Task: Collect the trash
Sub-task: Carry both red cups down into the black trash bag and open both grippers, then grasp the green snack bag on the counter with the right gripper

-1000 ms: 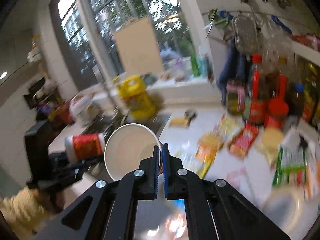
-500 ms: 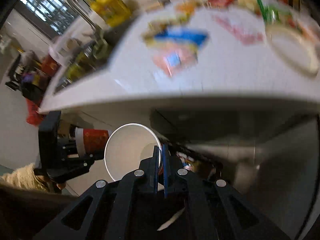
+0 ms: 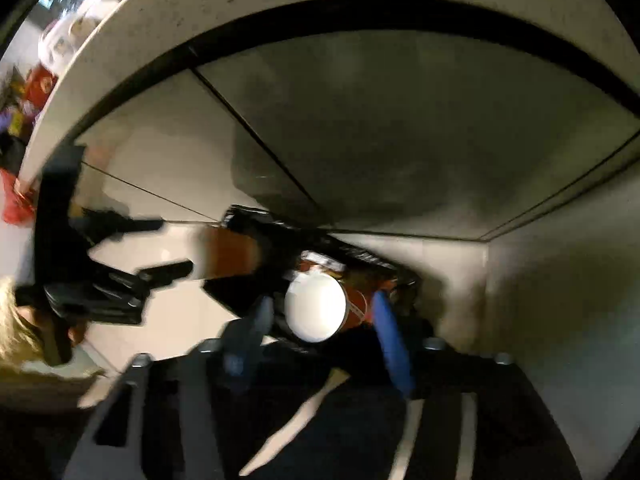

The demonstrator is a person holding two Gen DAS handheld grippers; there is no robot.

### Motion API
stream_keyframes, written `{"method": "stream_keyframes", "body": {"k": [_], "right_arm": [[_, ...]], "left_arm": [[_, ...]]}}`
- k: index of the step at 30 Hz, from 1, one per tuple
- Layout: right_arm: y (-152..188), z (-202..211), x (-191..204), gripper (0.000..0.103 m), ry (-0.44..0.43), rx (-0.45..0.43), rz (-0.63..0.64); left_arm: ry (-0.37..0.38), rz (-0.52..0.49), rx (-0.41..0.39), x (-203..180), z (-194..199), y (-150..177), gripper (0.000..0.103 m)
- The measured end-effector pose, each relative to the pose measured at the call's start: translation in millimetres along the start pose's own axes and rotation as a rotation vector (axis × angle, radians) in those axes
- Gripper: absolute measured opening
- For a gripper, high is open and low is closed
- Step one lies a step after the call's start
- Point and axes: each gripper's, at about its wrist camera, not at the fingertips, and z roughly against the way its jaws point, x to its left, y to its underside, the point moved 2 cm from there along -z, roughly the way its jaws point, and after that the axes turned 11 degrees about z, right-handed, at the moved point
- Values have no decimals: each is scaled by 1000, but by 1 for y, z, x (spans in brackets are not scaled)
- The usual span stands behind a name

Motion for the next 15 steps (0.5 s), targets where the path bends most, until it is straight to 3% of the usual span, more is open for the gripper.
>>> {"method": "stream_keyframes", "body": {"k": [4,6,8,12,15], "right_arm": [[-6,28,-5,64,-10,-43,-30],[-12,59,-7,77,5,-98,-37],[-18,92,-8,97,12,-148,-35],[-41,169,-13,98,12,-285,-36],[-64,207,-27,98,-21,-422,-55]], "left_arm": [[23,20,-26,8,31,-3,86],[38,-5,-48,6,53,1,86],[73,-42,-66,-6,81,4,86],[128,-99,-161,-24,150,10,89],[169,-71,-321,-38,199,-14,91]]}}
